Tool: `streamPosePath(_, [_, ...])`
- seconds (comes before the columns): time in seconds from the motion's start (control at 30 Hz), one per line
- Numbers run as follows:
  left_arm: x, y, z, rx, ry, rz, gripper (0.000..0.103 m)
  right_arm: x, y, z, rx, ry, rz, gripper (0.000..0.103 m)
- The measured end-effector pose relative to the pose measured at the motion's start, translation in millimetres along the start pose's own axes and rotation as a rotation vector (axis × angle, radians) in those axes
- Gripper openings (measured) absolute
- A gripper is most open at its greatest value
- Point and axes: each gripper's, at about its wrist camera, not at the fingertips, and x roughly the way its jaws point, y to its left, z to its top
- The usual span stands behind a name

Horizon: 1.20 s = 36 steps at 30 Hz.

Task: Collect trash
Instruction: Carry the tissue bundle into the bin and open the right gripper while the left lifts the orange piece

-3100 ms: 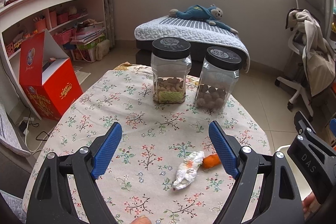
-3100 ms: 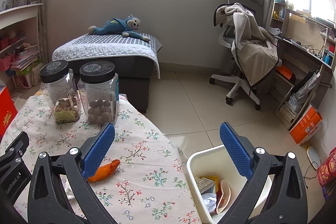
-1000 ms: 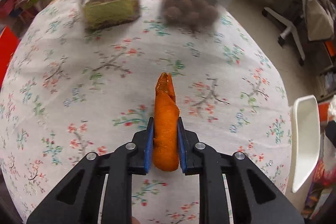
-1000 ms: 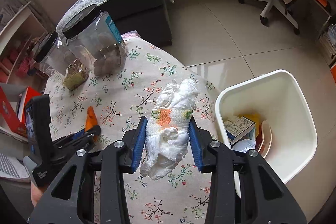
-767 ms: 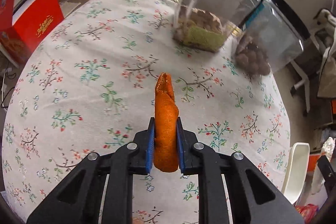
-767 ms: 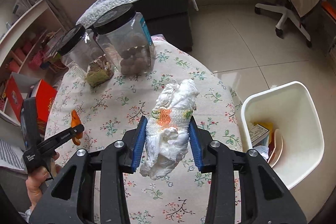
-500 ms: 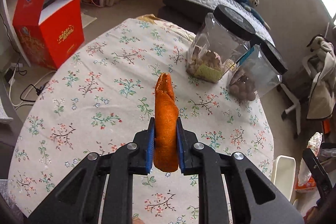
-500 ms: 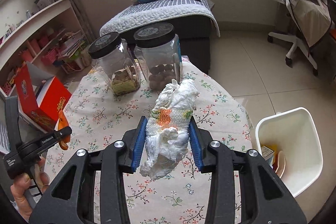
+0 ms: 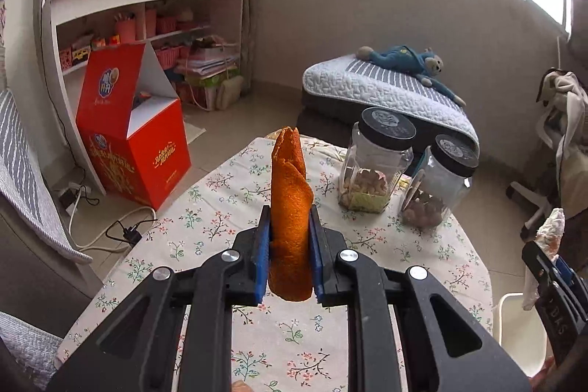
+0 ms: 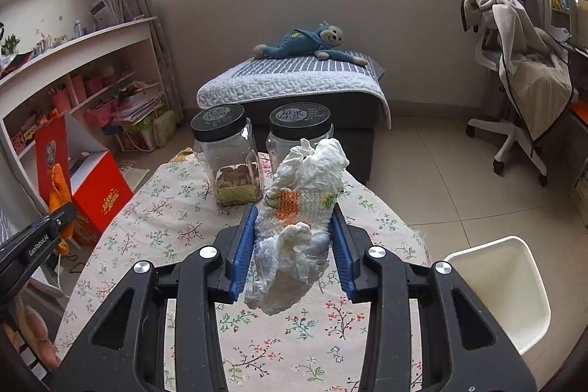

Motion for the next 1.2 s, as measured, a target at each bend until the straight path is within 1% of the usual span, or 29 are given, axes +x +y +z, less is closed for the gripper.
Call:
streamPosePath(0.2, [-18,-29,0,0.068,-0.084,-0.022,0.019,-10,0,4,-0.035,-0.069,-0.035,0.037])
streamPosePath(0.4, [-33,-52,-4,0.112,-0.133,-0.047,0.020,-16,-5,6,-0.050,-0.096,-0.050,0.037])
streamPosePath(0.7, [-42,-74,-6,0.133,-0.138,-0.096,0.021,-22,-17,8,-0.036,-0.108,-0.072,0.037])
streamPosePath(1.2, [-52,-107,-15,0.180,-0.143,-0.152,0.021,-35,-43,7,-0.026,-0.127,-0.119,0.037])
